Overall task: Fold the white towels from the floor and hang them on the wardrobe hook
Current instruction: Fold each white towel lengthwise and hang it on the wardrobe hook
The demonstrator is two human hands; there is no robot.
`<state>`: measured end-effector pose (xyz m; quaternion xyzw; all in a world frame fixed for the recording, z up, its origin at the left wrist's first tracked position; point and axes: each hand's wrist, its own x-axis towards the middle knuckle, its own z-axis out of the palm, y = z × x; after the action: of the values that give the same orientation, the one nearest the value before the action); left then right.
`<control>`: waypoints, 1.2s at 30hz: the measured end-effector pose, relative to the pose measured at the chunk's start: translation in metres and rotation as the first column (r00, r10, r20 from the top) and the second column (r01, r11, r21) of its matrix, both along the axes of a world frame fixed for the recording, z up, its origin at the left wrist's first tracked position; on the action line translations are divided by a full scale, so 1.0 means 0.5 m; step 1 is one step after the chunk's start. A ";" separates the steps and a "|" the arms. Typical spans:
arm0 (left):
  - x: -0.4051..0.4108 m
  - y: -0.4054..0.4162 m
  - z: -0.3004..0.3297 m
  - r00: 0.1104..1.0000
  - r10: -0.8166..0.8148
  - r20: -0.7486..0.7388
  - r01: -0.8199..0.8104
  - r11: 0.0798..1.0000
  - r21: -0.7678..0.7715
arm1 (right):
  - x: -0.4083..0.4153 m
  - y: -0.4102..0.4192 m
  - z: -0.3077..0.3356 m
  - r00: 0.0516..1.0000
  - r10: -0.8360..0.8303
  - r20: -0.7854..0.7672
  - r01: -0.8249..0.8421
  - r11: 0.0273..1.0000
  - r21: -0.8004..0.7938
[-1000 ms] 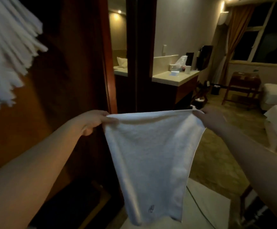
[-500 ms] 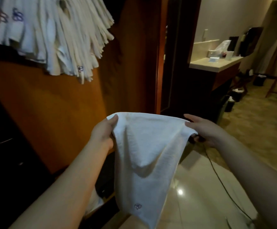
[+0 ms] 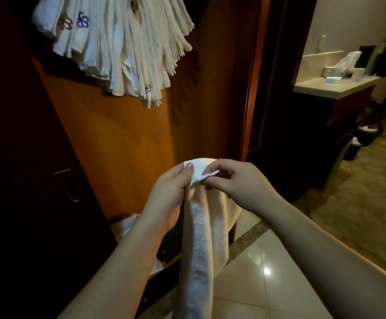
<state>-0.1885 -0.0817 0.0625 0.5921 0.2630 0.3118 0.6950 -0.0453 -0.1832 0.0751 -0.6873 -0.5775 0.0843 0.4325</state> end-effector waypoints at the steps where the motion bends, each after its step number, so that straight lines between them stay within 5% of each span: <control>1: -0.004 -0.004 0.005 1.000 -0.009 0.008 0.009 1.000 0.006 | -0.005 0.002 0.002 1.000 -0.009 0.018 0.008 0.999 0.036; 9: -0.006 -0.015 0.031 0.990 -0.103 0.093 0.106 0.994 -0.035 | -0.022 -0.015 0.025 0.978 -0.164 0.126 0.160 0.986 0.046; 24: 0.033 -0.035 0.039 0.972 -0.219 0.090 0.206 0.969 0.136 | 0.005 -0.013 0.028 0.977 -0.215 -0.002 0.213 0.967 0.136; 29: 0.042 -0.010 0.023 0.985 -0.155 0.076 0.149 0.985 0.083 | 0.062 0.005 0.036 0.998 -0.063 0.008 0.063 0.978 -0.198; 32: 0.030 0.033 0.022 0.986 -0.136 0.095 0.128 0.988 0.086 | 0.130 0.011 0.012 0.986 -0.060 0.156 0.117 0.913 -0.391; 36: 0.011 0.101 0.028 0.994 -0.084 0.064 0.076 0.991 0.109 | 0.213 0.026 -0.030 0.954 -0.130 0.272 0.247 0.853 -0.459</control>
<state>-0.1832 -0.0314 0.0767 0.6273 0.1980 0.3175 0.6830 0.0612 -0.1701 0.0602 -0.8328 -0.5127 0.1038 0.1811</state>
